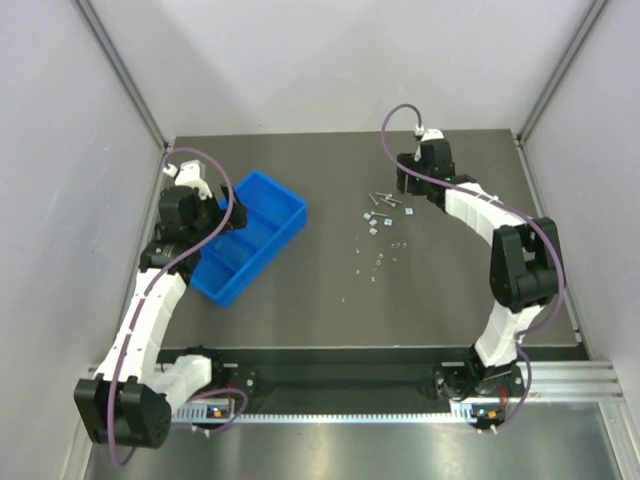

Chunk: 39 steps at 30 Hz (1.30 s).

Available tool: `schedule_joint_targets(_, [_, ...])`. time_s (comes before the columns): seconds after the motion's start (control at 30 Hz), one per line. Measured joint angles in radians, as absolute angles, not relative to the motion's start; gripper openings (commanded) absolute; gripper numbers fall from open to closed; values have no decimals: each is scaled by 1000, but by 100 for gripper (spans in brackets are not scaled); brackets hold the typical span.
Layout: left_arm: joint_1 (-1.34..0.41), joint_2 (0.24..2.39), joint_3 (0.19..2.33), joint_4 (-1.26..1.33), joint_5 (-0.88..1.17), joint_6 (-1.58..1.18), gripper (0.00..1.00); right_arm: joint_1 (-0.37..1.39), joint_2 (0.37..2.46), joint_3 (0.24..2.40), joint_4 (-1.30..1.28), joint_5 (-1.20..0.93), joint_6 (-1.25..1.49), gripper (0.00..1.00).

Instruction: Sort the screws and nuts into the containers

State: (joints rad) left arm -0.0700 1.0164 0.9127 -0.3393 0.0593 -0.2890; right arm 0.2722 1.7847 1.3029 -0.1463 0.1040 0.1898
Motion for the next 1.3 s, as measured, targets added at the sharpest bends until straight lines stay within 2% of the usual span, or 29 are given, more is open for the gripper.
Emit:
schedule_joint_targets(0.27, [-70,1021,912,-345,51,-275,99,272,1881,1393,-151,30,56,72])
schedule_joint_targets(0.77, [-70,1036,910,-360,44,-262,98,273,1975,1430,-166,-14,-84,72])
schedule_joint_targets(1.3, [-70,1034,906,-361,43,-262,98,319,2068,1528,-208,-31,-176,60])
